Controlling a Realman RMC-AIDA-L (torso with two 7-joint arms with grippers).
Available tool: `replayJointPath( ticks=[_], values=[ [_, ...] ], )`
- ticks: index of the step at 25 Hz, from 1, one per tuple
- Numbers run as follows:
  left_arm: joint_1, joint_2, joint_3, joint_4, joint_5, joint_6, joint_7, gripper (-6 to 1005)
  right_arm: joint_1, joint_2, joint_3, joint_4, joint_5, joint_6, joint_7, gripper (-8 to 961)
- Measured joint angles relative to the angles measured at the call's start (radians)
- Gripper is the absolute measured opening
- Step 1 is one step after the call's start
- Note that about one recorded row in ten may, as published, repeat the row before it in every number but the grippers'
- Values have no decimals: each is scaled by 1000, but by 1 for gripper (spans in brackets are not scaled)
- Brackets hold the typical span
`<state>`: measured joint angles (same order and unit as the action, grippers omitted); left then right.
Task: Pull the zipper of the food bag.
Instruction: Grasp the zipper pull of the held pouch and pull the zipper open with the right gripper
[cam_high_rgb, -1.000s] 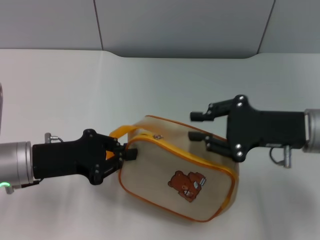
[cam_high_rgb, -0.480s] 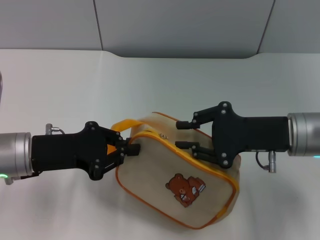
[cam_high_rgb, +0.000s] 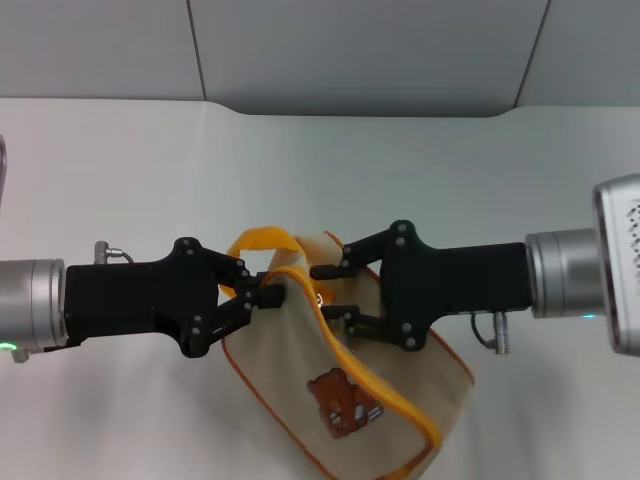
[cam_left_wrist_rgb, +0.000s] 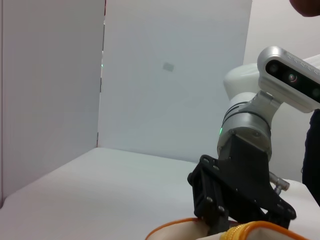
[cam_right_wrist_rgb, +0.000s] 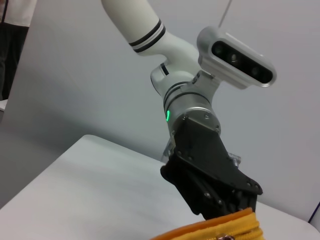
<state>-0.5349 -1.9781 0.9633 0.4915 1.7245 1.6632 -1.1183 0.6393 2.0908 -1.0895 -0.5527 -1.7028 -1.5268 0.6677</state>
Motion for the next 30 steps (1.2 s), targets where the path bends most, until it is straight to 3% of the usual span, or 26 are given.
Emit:
replayJointPath(
  ticks=[16, 21, 25, 30],
  values=[
    [7, 2, -47, -6, -2, 2, 2, 56, -2, 0, -57, 1, 41, 14, -20, 145],
    [12, -1, -52, -8, -2, 2, 2, 58, -3, 0, -58, 9, 42, 8, -23, 21],
    [17, -2, -61, -9, -3, -1, 1, 59, -4, -4, -58, 10, 35, -15, -17, 5],
    [32, -5, -107, -14, -1, -27, 0, 60, -58, -22, -45, -23, -86, -148, 34, 25]
  ],
)
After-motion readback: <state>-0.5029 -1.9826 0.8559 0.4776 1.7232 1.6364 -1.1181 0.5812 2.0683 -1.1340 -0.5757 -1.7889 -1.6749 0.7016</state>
